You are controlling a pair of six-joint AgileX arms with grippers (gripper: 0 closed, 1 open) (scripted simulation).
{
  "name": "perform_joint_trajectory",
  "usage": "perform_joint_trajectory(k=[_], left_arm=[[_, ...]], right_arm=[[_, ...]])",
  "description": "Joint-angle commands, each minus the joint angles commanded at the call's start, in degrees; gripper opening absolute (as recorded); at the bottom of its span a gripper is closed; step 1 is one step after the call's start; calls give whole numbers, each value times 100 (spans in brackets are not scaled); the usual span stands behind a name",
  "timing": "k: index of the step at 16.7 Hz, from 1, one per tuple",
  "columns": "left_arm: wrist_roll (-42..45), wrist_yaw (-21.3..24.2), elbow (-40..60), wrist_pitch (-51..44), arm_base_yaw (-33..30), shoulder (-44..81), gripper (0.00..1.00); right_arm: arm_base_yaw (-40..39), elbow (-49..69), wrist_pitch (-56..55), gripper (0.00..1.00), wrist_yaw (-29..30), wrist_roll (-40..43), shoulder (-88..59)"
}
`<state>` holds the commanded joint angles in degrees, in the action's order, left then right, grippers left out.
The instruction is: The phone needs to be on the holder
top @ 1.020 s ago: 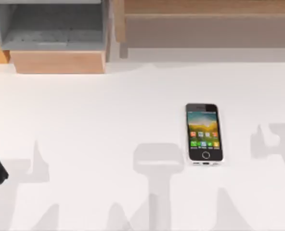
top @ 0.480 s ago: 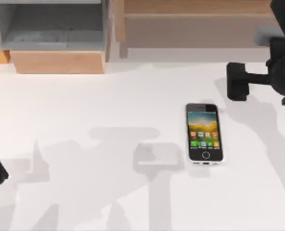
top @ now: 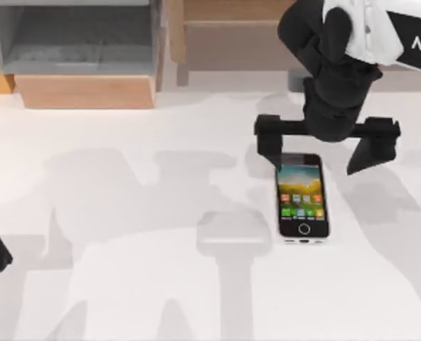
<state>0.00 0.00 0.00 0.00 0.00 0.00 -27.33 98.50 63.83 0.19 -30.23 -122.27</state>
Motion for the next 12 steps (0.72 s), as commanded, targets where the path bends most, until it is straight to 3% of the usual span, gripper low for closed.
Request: perform_joint_trajectory(k=[8, 12], left_arm=[[0, 0, 0, 0, 0, 0, 100], [0, 0, 0, 0, 0, 0, 100]], right_arm=[[-44, 241, 101, 100, -7, -65, -251], [-62, -151, -556, 100, -4, -68, -505]])
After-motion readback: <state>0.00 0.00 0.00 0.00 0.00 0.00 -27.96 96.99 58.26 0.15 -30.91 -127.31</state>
